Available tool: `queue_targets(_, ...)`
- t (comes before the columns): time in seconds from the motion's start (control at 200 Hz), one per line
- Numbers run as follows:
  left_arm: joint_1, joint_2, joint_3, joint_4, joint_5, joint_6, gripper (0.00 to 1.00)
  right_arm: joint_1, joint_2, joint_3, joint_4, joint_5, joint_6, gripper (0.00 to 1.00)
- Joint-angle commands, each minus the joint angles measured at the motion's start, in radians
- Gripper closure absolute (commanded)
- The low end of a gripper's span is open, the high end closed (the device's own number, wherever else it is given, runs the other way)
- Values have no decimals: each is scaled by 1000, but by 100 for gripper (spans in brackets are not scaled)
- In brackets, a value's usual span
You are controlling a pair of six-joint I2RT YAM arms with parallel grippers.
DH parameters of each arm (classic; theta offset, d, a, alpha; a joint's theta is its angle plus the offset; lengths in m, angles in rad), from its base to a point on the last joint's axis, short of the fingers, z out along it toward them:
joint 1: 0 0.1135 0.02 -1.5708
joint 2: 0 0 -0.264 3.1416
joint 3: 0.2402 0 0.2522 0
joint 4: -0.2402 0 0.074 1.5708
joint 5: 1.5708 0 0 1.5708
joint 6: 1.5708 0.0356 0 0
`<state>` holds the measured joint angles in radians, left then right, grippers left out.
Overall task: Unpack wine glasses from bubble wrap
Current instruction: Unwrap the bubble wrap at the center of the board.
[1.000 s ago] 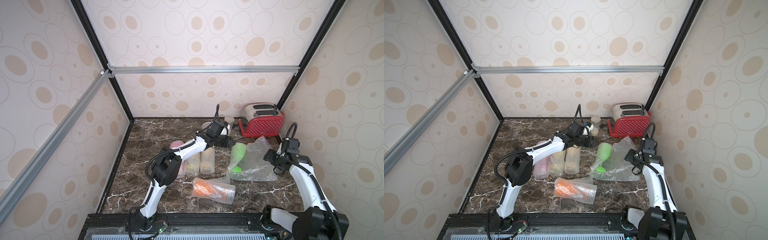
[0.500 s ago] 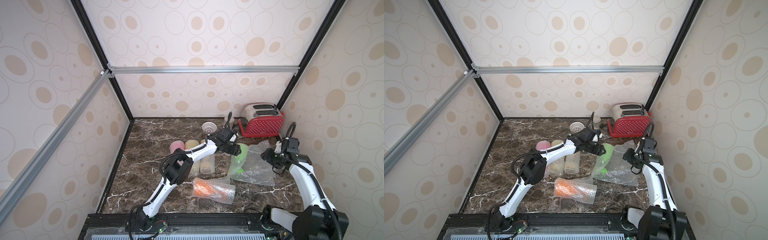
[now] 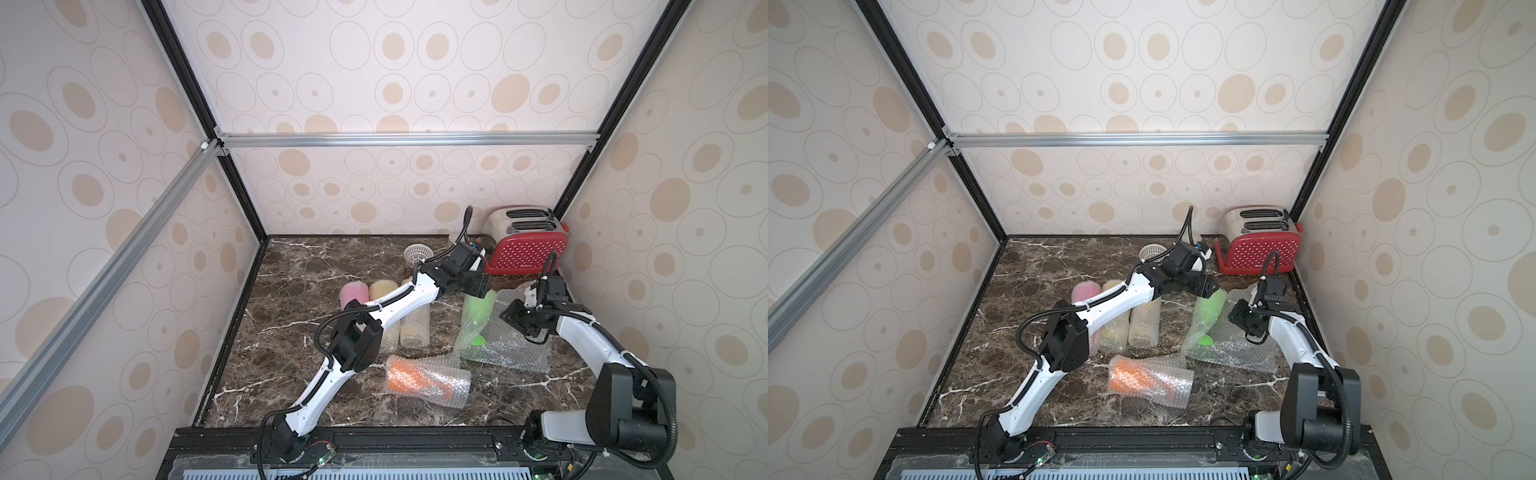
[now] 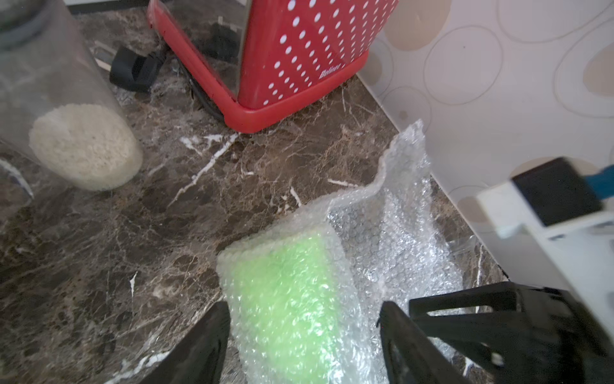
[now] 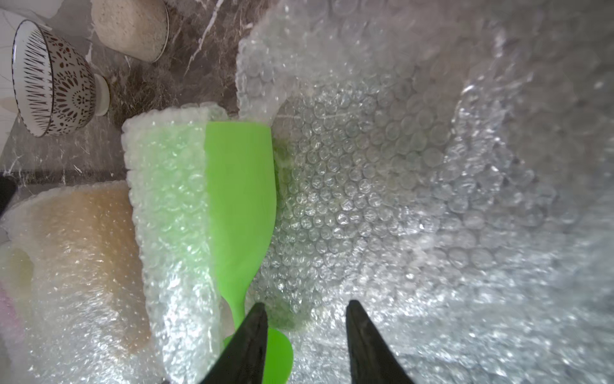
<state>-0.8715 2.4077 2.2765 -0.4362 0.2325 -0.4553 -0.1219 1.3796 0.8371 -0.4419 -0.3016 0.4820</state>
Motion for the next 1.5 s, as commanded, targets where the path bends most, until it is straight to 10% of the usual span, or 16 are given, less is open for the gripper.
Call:
queue_targets(0.0, -13, 50, 50, -40, -9, 9, 28, 19, 46, -22, 99, -65, 33, 59)
queue_targets(0.56, -3, 80, 31, -57, 16, -3, 31, 82, 142, -10, 266, -217, 76, 54)
queue_targets(0.975, 31, 33, -70, -24, 11, -14, 88, 90, 105, -13, 157, -114, -4, 55)
queue_targets(1.496, 60, -83, -292, 141, 41, -86, 98, 31, 169, -6, 86, 62, -34, 58)
